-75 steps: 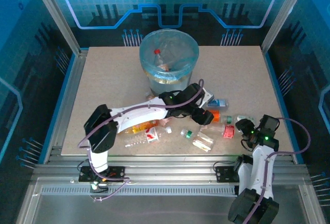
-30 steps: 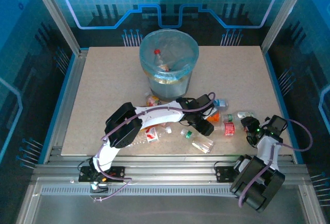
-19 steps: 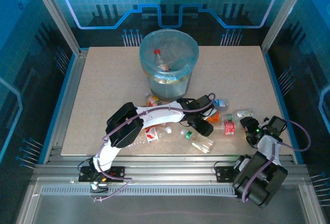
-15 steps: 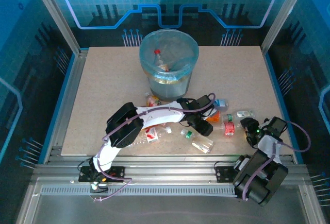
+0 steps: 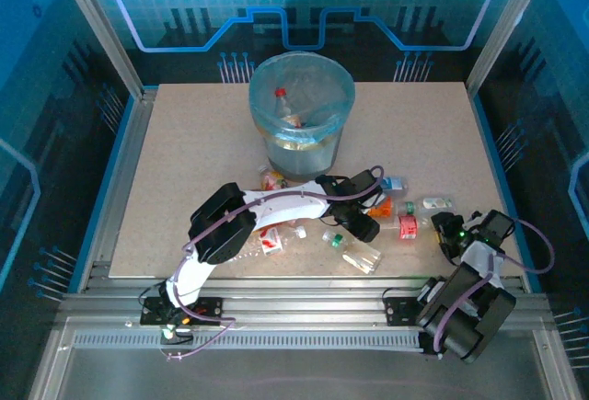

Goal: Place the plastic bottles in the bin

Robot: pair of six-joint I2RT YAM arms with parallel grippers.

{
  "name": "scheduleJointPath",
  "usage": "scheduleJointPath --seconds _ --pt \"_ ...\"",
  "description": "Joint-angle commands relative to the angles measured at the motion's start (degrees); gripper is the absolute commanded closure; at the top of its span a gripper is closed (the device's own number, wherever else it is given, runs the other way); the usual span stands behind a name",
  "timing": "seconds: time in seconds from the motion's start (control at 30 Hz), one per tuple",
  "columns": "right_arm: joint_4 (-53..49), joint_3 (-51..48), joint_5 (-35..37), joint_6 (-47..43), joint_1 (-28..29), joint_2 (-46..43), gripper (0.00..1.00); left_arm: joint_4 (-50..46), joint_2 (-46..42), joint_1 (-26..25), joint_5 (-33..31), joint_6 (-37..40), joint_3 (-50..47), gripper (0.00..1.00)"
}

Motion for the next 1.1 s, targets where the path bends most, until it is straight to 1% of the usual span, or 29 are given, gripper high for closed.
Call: scheduleJointPath --seconds 0.0,0.13,0.2,0.27,0.33,0.47,0.57,0.7,0.83,1.07 --pt "-1.25 -0.56 -0.43 -0.81 -0.80 -2.00 0.79 0.45 -0.29 -0.24 -1.59 -0.96 -0.57 0.36" --pt "-2.02 -1.39 1.10 -0.55 -0.85 -4.90 0.80 0.83 -0.40 -0.23 -1.77 -1.00 -0.51 0.36" --pt "-2.40 -1.43 1.04 -0.15 -0.85 -6.30 0.82 1.00 -0.70 -0.28 -1.88 -1.15 -0.71 0.36" --pt "-3.09 -1.10 0.67 0.23 -0.85 -7.63 0.87 1.15 -1.43 -0.28 -1.96 -1.18 -0.74 0.36" --pt "-4.31 -0.66 0.12 0.67 -0.85 -8.99 0.90 1.20 -2.17 -0.29 -2.10 -1.11 -0.74 0.37" --pt "-8.02 1.27 -1.17 1.87 -0.88 -13.40 1.00 2.33 -5.75 -0.28 -2.40 -1.13 -1.48 0.35" --pt "-11.17 3.14 -0.71 2.77 -0.79 -17.89 1.00 3.93 -9.04 -0.28 -2.68 -0.76 -1.71 0.33" --pt "-10.05 2.88 -0.12 7.06 0.23 -21.52 1.00 5.73 -11.93 -0.23 -3.26 0.68 -0.78 0.33" --pt "-12.02 4.79 3.72 9.26 2.25 -27.34 1.00 5.60 -14.32 -0.27 -3.79 2.02 0.87 0.33" --pt "-16.85 11.61 4.67 7.13 5.51 -26.27 1.00 5.51 -18.86 -0.28 -3.89 3.11 2.15 0.33"
